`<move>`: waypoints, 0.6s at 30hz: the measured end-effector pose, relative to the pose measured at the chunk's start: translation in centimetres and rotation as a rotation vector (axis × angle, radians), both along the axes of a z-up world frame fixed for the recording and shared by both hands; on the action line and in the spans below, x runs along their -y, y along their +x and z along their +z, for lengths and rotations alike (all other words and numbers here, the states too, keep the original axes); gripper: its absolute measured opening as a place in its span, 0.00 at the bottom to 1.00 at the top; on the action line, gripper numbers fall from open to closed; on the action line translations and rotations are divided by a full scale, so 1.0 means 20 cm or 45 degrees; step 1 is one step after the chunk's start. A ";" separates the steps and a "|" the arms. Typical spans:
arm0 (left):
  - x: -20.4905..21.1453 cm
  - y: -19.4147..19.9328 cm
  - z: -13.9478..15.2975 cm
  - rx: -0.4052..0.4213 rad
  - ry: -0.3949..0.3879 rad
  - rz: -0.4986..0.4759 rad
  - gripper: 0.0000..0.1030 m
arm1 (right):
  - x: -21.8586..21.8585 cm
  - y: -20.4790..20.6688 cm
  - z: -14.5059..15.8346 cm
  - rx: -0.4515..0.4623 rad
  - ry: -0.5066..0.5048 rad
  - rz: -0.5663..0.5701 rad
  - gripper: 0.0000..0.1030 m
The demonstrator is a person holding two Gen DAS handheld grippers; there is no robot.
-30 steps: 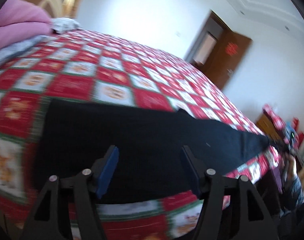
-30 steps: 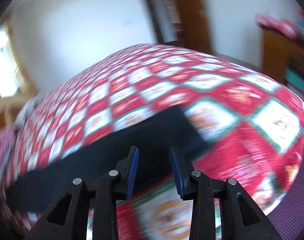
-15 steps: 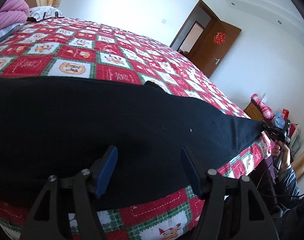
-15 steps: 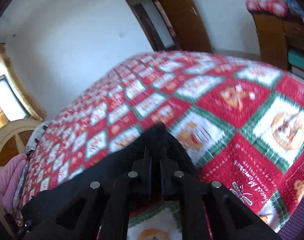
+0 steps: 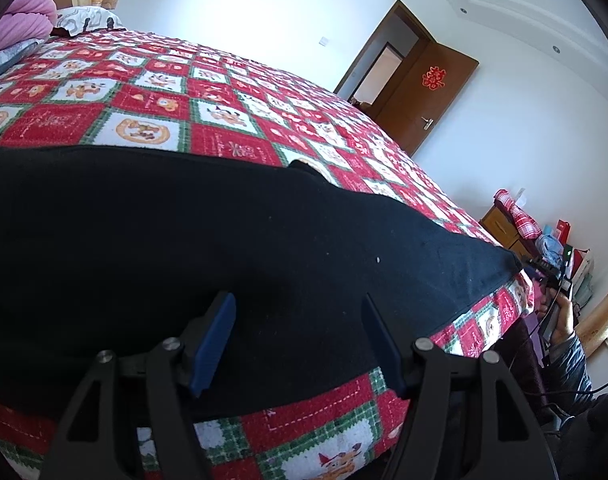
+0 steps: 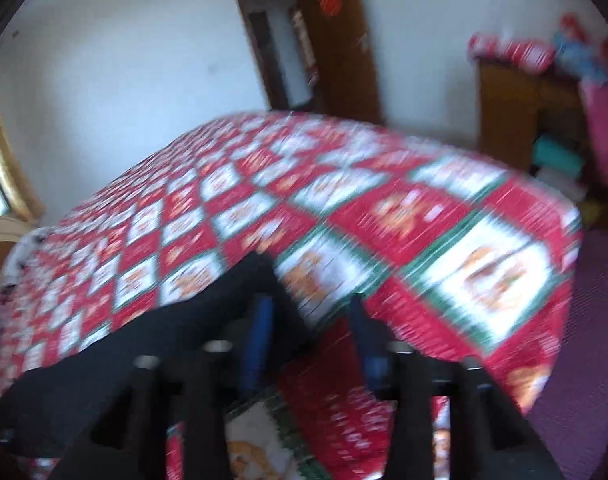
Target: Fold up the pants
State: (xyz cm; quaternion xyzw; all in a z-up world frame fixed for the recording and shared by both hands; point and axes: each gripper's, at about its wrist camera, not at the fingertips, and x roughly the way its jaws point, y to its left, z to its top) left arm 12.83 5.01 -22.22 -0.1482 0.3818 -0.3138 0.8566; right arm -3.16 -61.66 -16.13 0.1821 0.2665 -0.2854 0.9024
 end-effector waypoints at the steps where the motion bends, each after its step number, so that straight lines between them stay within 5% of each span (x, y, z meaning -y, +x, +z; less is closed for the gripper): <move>1: 0.00 0.00 0.00 -0.002 0.000 -0.001 0.66 | -0.01 0.00 0.03 0.019 -0.020 0.005 0.50; 6: 0.01 0.00 0.02 -0.014 0.009 0.004 0.66 | 0.05 0.11 0.11 0.086 0.091 0.130 0.50; 10: 0.00 -0.01 0.02 -0.017 0.022 0.018 0.66 | 0.13 0.31 0.08 -0.041 0.215 0.211 0.50; 13: -0.03 -0.02 0.03 -0.002 0.055 0.038 0.66 | 0.14 0.44 0.01 -0.170 0.288 0.285 0.43; 15: -0.06 -0.02 0.04 0.010 0.072 0.065 0.66 | 0.14 0.47 -0.03 -0.231 0.277 0.296 0.29; 18: -0.12 -0.02 0.03 -0.002 0.064 0.123 0.66 | 0.14 0.45 -0.07 -0.233 0.267 0.309 0.17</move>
